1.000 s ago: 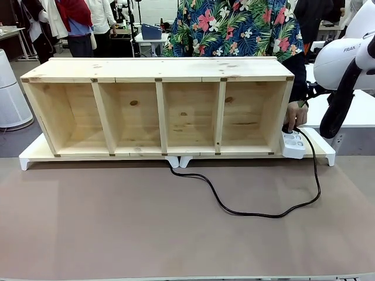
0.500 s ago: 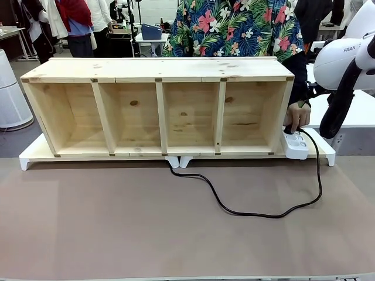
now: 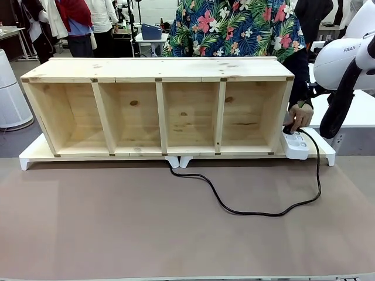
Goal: Perform cable management.
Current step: Release the Power Cable when the human grasps it.
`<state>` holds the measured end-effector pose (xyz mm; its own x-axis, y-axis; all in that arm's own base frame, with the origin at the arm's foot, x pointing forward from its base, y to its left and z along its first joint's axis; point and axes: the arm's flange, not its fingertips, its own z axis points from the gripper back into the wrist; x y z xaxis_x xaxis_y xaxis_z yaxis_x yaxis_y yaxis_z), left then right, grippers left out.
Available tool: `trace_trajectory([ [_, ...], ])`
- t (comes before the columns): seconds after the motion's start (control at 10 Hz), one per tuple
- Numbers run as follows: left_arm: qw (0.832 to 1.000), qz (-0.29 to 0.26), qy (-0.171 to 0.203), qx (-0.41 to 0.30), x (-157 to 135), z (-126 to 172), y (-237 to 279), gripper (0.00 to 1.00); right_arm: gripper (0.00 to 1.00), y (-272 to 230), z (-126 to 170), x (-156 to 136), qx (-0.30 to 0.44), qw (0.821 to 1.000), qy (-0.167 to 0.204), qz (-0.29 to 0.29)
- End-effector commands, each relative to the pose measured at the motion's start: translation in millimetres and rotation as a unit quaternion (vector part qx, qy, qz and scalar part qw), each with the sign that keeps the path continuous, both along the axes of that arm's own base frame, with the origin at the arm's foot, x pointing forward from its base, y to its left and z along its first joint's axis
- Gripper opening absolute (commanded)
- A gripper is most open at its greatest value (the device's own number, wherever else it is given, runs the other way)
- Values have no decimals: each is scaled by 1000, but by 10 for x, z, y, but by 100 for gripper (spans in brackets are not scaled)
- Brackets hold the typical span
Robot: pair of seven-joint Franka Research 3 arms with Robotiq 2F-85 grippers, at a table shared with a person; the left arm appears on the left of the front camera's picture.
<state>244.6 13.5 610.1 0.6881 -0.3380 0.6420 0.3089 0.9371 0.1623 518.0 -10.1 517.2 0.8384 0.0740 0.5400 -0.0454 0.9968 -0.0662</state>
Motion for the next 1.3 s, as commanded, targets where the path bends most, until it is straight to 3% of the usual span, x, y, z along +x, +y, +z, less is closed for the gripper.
trace_trajectory([
  [0.0, 1000, 1, 1, 0, -2, 1, 1, 100, 100, -1, -7, 1, 2, 1000, 1, -1],
  [1.2, 1000, 1, 1, 0, -2, 1, 1, 100, 100, -1, -7, 1, 2, 1000, 1, -1],
])
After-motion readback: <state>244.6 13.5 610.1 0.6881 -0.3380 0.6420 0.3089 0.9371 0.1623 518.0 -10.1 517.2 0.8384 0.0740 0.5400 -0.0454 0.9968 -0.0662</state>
